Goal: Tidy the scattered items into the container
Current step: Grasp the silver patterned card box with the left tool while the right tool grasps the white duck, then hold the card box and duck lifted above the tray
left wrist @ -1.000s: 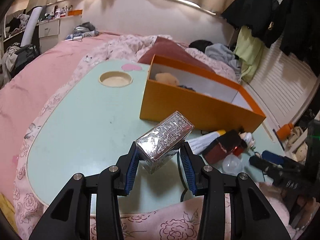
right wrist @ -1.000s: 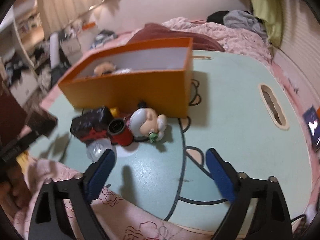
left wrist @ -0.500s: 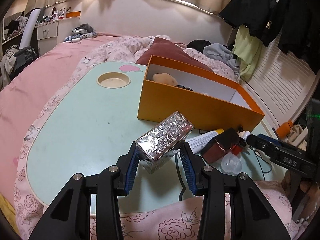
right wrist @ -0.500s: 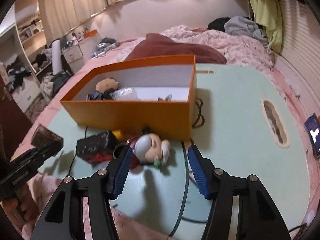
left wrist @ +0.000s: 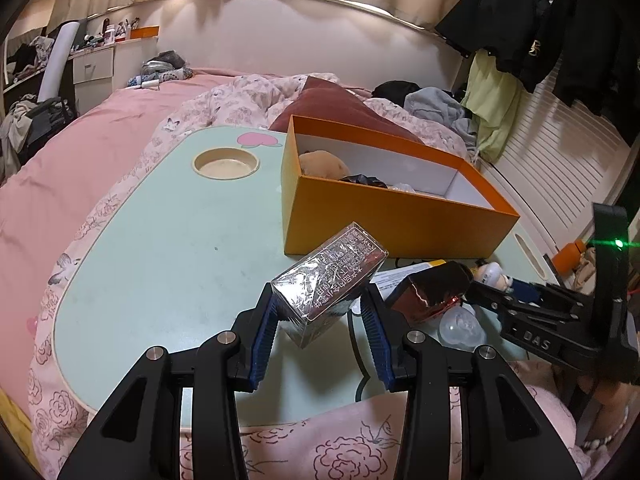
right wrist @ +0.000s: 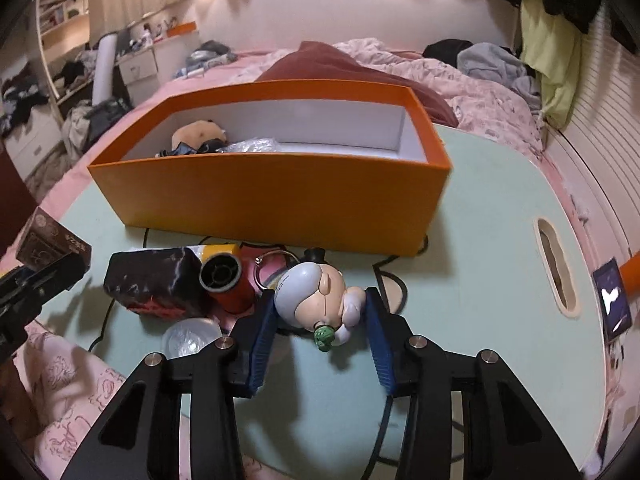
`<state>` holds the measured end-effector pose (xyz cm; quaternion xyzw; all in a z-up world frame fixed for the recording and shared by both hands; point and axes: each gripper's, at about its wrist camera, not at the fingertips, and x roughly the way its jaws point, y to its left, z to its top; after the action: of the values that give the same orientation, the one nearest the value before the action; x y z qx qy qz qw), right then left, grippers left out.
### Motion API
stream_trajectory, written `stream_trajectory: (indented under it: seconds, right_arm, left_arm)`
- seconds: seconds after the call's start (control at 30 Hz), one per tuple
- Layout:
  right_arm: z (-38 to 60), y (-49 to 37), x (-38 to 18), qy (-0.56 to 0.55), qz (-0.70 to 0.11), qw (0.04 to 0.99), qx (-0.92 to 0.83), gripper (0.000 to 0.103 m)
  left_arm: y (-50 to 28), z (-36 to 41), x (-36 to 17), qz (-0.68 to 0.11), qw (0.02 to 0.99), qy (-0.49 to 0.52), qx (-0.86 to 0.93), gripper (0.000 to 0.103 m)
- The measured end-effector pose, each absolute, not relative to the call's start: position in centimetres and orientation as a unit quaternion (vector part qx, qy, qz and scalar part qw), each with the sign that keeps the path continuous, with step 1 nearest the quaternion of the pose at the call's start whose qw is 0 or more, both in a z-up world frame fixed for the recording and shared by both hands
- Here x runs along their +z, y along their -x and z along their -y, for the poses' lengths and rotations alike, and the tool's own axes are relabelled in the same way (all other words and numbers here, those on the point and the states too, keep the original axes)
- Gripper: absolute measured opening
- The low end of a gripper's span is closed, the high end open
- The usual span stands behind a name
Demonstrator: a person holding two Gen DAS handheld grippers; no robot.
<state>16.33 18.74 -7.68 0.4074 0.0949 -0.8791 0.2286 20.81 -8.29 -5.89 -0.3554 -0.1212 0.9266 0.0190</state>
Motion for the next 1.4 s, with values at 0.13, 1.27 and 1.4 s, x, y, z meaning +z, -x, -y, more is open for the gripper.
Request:
stream_trajectory:
  seconds: [0.13,1.27,1.4]
  right_arm:
    - [-20.6,-17.8,-6.1,-0.358,-0.060,0.231,-0.903,0.042]
    - [-19.4,-20.1,-5.7,-0.334,-0.098,0.238,-0.907,0.042]
    - [-19.4,-20.1,-5.8,-0.335,-0.098,0.239,-0.906,0.042]
  left_arm:
    - [-20.9,8.1,-5.8,0.117,0.017,0.353,0.928,0.043]
    - [-20.7,7.8,-6.0,0.116,0.019,0.361,0.925,0.043]
    - [-20.8,7.8,-6.0,0.116,0.018,0.361,0.925,0.043]
